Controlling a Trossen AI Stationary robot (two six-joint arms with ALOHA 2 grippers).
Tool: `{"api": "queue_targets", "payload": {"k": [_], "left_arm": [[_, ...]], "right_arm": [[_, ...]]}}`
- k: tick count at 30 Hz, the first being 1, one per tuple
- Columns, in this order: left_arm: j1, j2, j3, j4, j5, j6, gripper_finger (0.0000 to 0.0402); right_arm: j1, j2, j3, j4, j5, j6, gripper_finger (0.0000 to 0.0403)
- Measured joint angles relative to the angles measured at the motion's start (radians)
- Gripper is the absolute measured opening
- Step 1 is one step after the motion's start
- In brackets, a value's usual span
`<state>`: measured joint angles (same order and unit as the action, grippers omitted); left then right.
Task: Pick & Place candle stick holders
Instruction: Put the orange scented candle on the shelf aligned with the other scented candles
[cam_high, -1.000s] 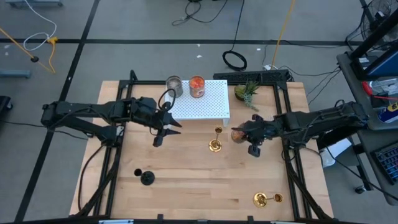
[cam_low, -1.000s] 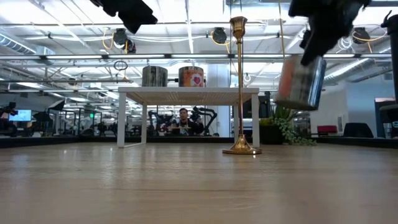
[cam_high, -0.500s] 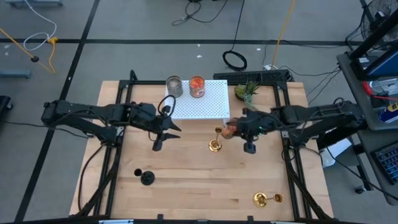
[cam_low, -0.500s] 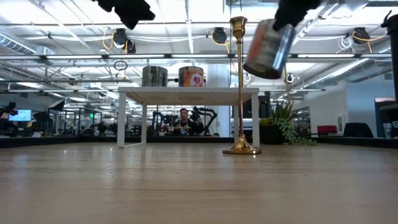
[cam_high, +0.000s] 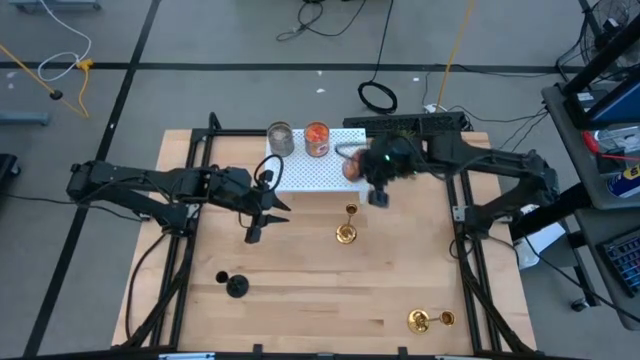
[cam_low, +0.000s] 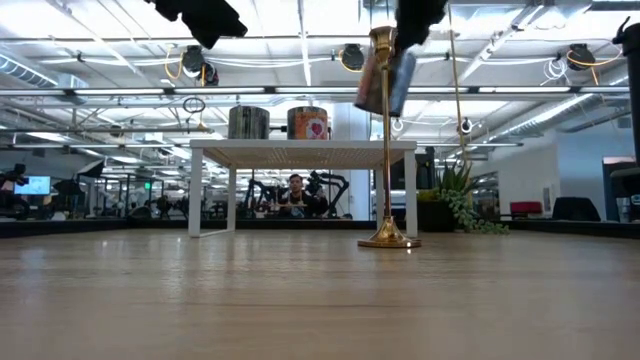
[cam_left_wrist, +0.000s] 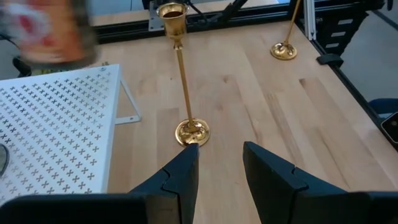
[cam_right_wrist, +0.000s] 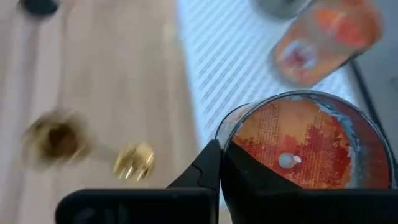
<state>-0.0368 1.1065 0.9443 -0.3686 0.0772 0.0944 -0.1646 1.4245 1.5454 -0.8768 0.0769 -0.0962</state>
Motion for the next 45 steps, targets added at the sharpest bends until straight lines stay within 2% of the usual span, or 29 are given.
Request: {"api": "queue_targets", "payload": {"k": [3, 9, 13, 19, 38, 45], "left_arm": [[0.000, 0.000, 0.000, -0.002, 0.000, 0.000, 0.0134], [0.001, 0.000, 0.000, -0.002, 0.000, 0.005, 0.0134], [0.001, 0.000, 0.000, -0.002, 0.000, 0.005, 0.0134], [0.001, 0.000, 0.000, 0.000, 0.000, 0.006, 0.0134], [0.001, 0.000, 0.000, 0.003, -0.001, 0.006, 0.0134], [0.001, 0.000, 0.000, 0.003, -0.001, 0.006, 0.0134]], "right_arm": [[-0.049, 0.024, 0.002, 0.071, 0.001, -0.007, 0.0002], [-0.156, 0.070, 0.002, 0.074, 0.002, 0.042, 0.0001], [-0.224, 0.095, 0.016, 0.088, -0.084, 0.072, 0.0001], [-0.285, 0.113, 0.054, 0.079, -0.085, 0.074, 0.0001], [-0.292, 0.115, -0.003, 0.122, -0.115, 0.057, 0.0000], [-0.292, 0.115, -0.004, 0.161, -0.187, 0.057, 0.0003]]}}
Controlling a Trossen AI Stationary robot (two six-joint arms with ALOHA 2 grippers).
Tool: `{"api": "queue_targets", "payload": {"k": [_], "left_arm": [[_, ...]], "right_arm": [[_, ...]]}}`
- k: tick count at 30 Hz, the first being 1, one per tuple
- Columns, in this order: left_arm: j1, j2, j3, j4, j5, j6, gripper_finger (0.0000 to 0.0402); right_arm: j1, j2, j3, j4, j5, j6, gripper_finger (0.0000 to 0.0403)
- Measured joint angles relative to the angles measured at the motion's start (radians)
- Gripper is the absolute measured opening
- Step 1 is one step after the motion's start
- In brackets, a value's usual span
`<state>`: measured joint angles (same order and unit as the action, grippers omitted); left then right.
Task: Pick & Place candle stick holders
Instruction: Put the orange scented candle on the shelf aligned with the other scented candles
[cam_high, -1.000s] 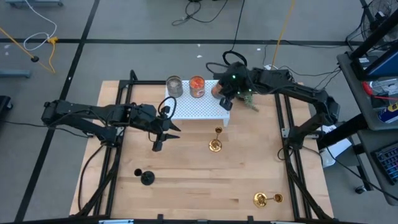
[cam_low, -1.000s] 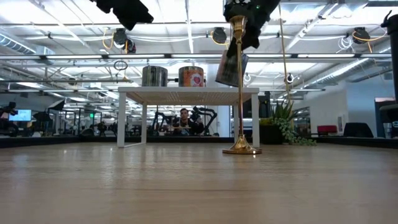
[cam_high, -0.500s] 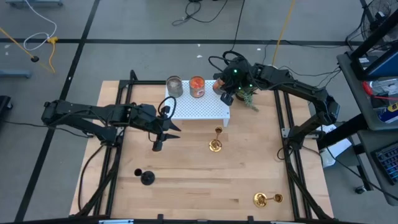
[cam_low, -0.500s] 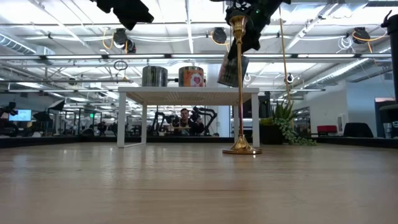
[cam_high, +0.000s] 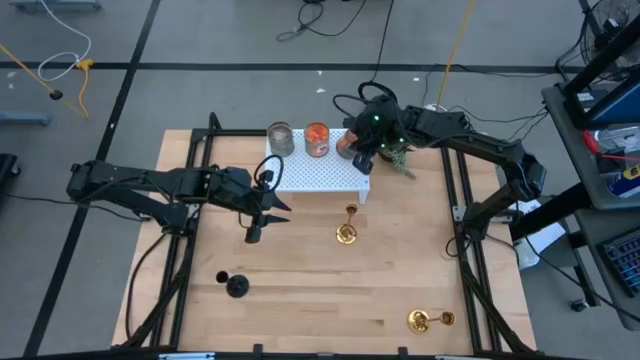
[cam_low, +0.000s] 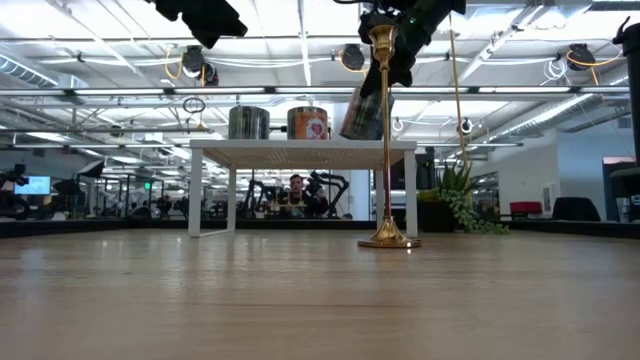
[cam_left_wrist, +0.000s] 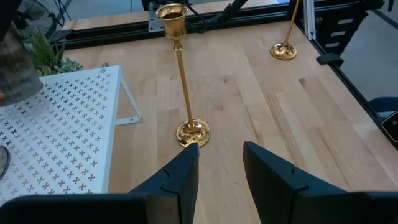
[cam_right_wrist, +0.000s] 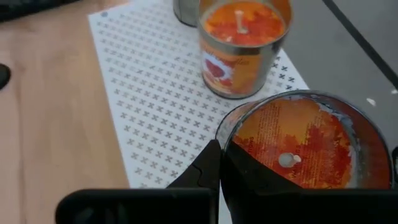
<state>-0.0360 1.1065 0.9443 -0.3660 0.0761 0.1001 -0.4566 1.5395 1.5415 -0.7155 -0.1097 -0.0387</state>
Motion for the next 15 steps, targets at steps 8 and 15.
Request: {"api": "queue_targets", "payload": {"k": [8, 15], "left_arm": [[0.000, 0.000, 0.000, -0.005, 0.000, 0.000, 0.0134], [0.000, 0.000, 0.000, -0.005, 0.000, 0.000, 0.0134]], "right_arm": [[0.000, 0.052, 0.000, 0.009, 0.002, -0.003, 0.0003], [-0.004, 0.064, 0.001, 0.020, 0.003, -0.015, 0.0003]]}}
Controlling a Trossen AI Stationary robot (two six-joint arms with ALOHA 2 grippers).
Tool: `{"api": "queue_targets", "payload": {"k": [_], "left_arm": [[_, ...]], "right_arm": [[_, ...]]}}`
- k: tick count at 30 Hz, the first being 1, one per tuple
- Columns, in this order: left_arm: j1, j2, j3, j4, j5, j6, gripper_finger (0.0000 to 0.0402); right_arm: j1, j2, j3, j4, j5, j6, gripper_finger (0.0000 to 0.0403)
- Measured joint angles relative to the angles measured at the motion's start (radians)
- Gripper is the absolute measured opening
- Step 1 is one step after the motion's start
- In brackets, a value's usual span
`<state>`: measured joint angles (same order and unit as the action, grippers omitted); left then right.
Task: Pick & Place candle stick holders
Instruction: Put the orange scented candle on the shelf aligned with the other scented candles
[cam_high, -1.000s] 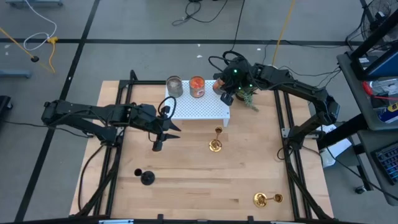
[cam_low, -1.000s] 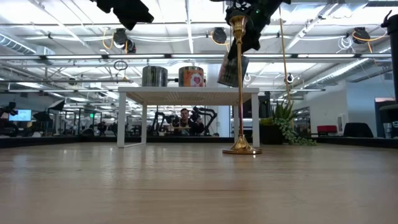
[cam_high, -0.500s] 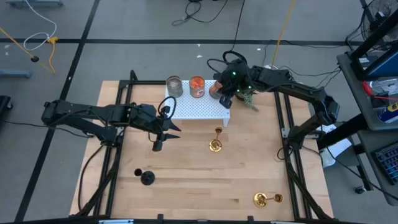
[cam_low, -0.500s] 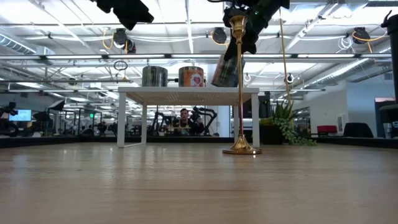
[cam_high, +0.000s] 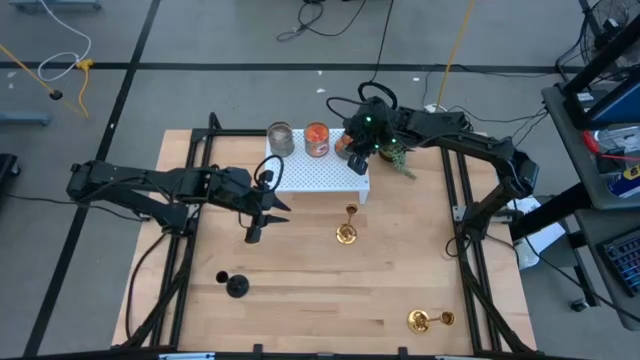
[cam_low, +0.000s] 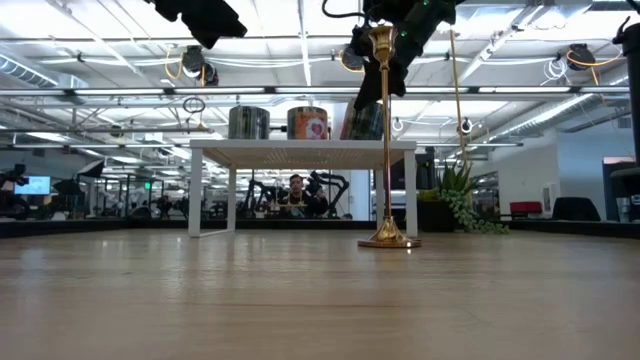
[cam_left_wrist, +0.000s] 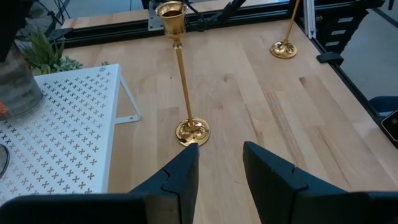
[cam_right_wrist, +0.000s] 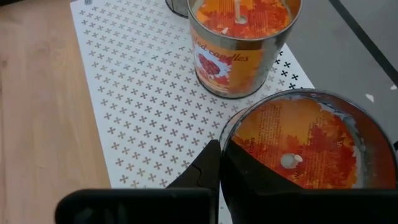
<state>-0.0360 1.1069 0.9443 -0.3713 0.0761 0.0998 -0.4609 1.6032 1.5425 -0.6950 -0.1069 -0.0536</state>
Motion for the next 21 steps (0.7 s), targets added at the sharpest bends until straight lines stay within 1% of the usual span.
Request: {"api": "queue_targets", "payload": {"k": [6, 15, 21], "left_arm": [[0.000, 0.000, 0.000, 0.000, 0.000, 0.000, 0.0134], [0.000, 0.000, 0.000, 0.000, 0.000, -0.004, 0.0134], [0.000, 0.000, 0.000, 0.001, 0.000, -0.004, 0.0134]], "right_arm": [[0.000, 0.000, 0.000, -0.005, 0.000, -0.013, 0.0010], [-0.001, 0.003, -0.002, -0.013, 0.002, -0.017, 0.0044], [-0.001, 0.003, -0.002, 0.009, 0.005, -0.085, 0.0067]]}}
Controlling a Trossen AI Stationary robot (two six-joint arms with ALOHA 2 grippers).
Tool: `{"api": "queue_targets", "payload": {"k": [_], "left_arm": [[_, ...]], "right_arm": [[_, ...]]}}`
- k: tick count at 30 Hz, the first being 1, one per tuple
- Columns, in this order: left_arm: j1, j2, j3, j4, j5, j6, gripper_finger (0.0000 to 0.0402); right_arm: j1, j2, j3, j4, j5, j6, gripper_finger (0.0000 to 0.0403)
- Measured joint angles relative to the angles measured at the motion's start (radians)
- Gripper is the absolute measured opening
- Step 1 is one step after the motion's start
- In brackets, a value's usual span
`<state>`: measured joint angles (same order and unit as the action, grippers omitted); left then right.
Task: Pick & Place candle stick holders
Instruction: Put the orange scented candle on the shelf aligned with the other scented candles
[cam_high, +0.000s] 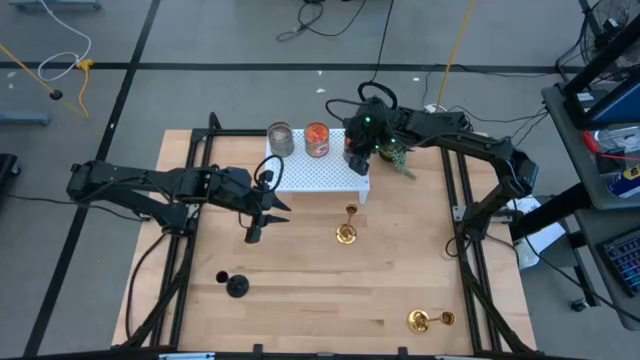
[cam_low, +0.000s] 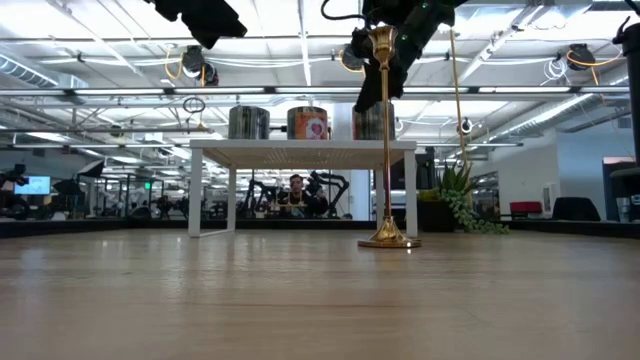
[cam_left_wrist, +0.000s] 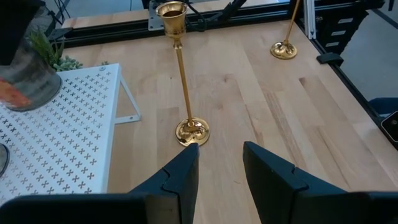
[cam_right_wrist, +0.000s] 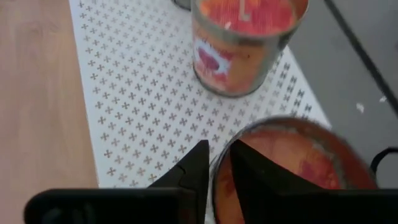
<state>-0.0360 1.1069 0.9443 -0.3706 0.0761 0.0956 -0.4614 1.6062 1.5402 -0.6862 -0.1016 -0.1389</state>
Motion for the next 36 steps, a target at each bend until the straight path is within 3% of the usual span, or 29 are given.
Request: {"api": "queue_targets", "payload": {"k": [8, 18, 26, 36], "left_arm": [[0.000, 0.000, 0.000, 0.000, 0.000, 0.000, 0.0134], [0.000, 0.000, 0.000, -0.002, 0.000, -0.001, 0.0134], [0.000, 0.000, 0.000, 0.000, 0.000, -0.001, 0.0134], [0.000, 0.000, 0.000, 0.001, 0.000, 0.000, 0.0134]], "right_arm": [[0.000, -0.001, 0.000, 0.145, -0.003, -0.031, 0.0106], [0.043, -0.064, -0.001, 0.039, -0.001, -0.004, 0.0147], [0.119, -0.093, -0.009, -0.019, 0.000, -0.012, 0.0147], [0.107, -0.093, -0.186, 0.177, 0.022, -0.005, 0.0138]]}}
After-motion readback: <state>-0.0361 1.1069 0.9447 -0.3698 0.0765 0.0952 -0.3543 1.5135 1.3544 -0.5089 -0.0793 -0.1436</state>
